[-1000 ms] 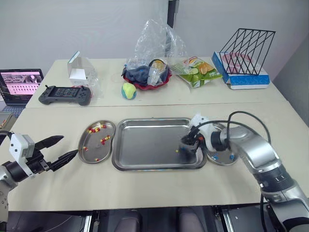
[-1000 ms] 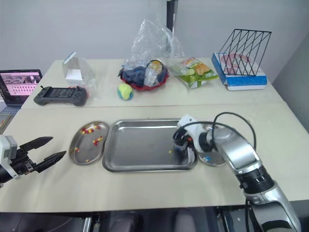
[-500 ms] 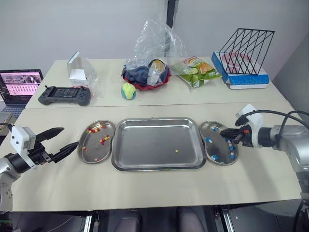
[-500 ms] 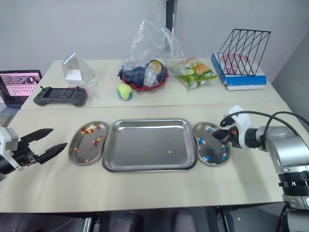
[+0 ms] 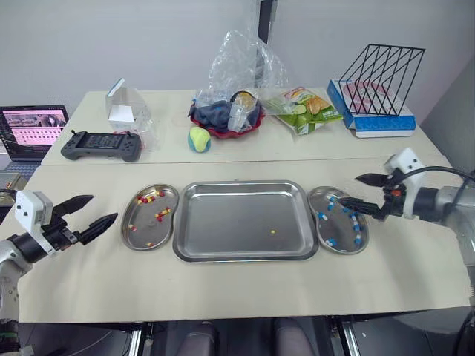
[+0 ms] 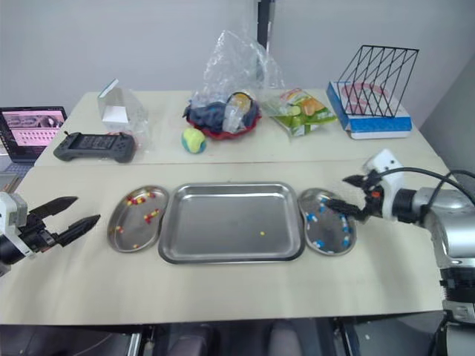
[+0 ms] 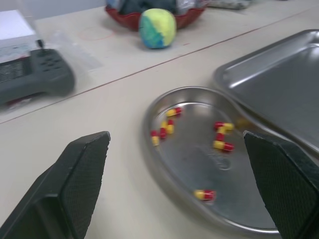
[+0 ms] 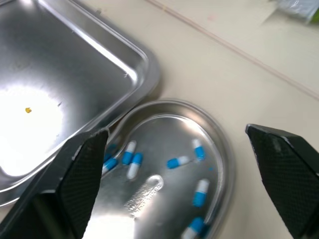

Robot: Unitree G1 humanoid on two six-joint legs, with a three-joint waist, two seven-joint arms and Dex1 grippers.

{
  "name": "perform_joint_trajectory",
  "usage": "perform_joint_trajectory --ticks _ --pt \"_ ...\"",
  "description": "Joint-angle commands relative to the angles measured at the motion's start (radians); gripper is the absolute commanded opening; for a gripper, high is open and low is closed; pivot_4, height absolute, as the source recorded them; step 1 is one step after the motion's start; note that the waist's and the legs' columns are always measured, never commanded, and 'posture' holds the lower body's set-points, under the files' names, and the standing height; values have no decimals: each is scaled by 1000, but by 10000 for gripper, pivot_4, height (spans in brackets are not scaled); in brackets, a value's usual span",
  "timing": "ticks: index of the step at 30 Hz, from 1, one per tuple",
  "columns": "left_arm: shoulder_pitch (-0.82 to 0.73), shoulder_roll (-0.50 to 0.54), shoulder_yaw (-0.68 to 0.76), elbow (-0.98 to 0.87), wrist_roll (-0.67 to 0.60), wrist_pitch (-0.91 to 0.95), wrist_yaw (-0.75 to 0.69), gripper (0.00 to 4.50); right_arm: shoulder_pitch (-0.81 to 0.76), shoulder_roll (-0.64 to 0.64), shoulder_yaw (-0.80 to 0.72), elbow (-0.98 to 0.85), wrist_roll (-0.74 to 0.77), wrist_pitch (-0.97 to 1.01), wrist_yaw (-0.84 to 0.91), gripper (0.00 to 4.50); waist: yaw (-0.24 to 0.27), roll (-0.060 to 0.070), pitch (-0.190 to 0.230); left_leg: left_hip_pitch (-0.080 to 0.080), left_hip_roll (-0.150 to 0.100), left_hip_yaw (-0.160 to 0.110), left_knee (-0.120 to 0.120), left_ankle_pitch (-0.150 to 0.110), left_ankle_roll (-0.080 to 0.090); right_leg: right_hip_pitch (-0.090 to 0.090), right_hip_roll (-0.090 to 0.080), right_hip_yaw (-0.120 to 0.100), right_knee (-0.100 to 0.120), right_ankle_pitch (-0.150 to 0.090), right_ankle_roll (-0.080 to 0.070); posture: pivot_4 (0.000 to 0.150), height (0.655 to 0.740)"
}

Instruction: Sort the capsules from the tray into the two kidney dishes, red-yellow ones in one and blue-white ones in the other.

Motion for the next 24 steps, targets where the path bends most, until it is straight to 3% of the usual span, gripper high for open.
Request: perform_joint_trajectory --ticks 1,11,24 --pt "-33 59 28 98 66 -7 92 45000 -15 -18 -100 106 23 -123 34 44662 -2 0 0 0 0 0 0 0 0 0 0 0 0 0 0 1500 7400" --pt "0 33 54 156 94 -101 169 45000 45 30 -220 274 58 -266 27 44662 -10 0 0 0 0 0 -1 0 0 -1 0 0 0 0 0 1500 7400" --pt "-23 58 26 173 73 -57 96 45000 46 40 -194 297 34 -312 4 44662 -10 0 0 1 0 1 0 0 0 -1 0 1 1 0 0 1500 7400"
